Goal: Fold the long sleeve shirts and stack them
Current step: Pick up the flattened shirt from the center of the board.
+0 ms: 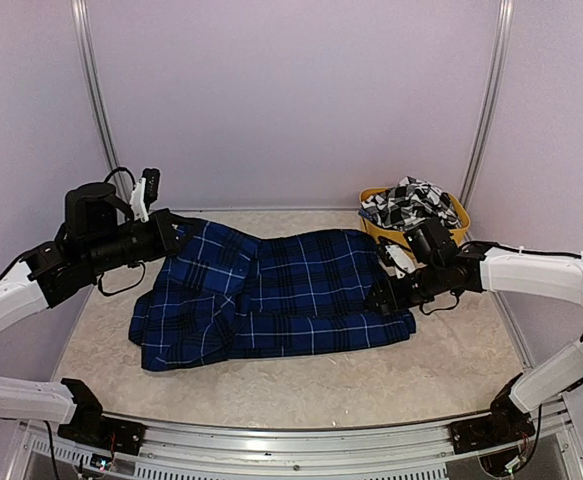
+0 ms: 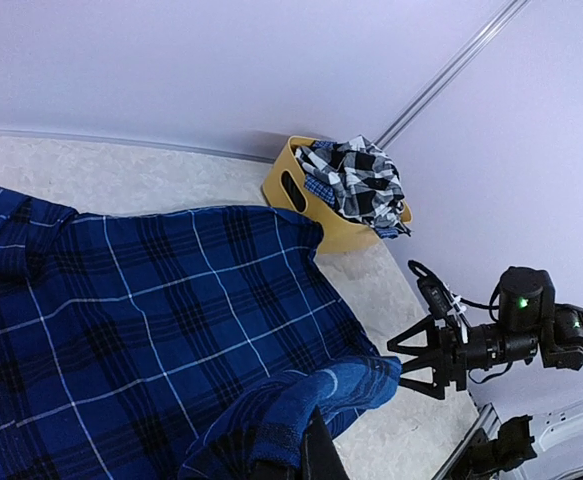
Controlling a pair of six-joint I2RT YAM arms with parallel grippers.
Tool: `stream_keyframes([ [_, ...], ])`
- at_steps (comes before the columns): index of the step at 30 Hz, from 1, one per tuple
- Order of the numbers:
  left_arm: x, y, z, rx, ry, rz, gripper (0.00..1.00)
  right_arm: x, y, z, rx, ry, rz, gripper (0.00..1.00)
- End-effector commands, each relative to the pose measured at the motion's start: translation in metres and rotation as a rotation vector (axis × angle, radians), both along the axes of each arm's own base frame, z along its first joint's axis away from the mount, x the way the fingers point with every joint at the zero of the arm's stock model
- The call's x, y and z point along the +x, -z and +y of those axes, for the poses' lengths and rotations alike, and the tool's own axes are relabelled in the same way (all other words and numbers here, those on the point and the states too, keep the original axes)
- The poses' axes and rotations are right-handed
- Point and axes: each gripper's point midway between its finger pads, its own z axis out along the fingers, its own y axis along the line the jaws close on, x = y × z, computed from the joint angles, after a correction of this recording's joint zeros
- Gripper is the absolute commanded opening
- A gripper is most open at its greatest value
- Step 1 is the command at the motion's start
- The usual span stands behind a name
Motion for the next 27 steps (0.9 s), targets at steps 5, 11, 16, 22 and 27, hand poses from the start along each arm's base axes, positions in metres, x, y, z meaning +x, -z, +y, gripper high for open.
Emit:
stream_keyframes([
  [5, -0.003, 0.004, -0.001, -0.016, 0.022, -0.002, 0.0, 0.04, 0.044, -0.027, -0.082, 0.078, 0.049, 0.74],
  [11, -0.006, 0.017, -0.003, -0.012, 0.037, 0.019, 0.0, 0.041, 0.063, -0.034, -0.115, 0.082, 0.088, 0.68],
  [16, -0.005, 0.02, -0.001, 0.0, 0.026, 0.014, 0.0, 0.037, 0.078, -0.036, -0.124, 0.072, 0.125, 0.62],
  [22, -0.004, 0.023, -0.001, 0.009, 0.025, 0.016, 0.0, 0.036, 0.08, -0.037, -0.122, 0.076, 0.124, 0.45],
  [27, -0.003, 0.025, 0.0, 0.019, 0.017, 0.018, 0.0, 0.037, 0.074, -0.04, -0.123, 0.083, 0.105, 0.25],
])
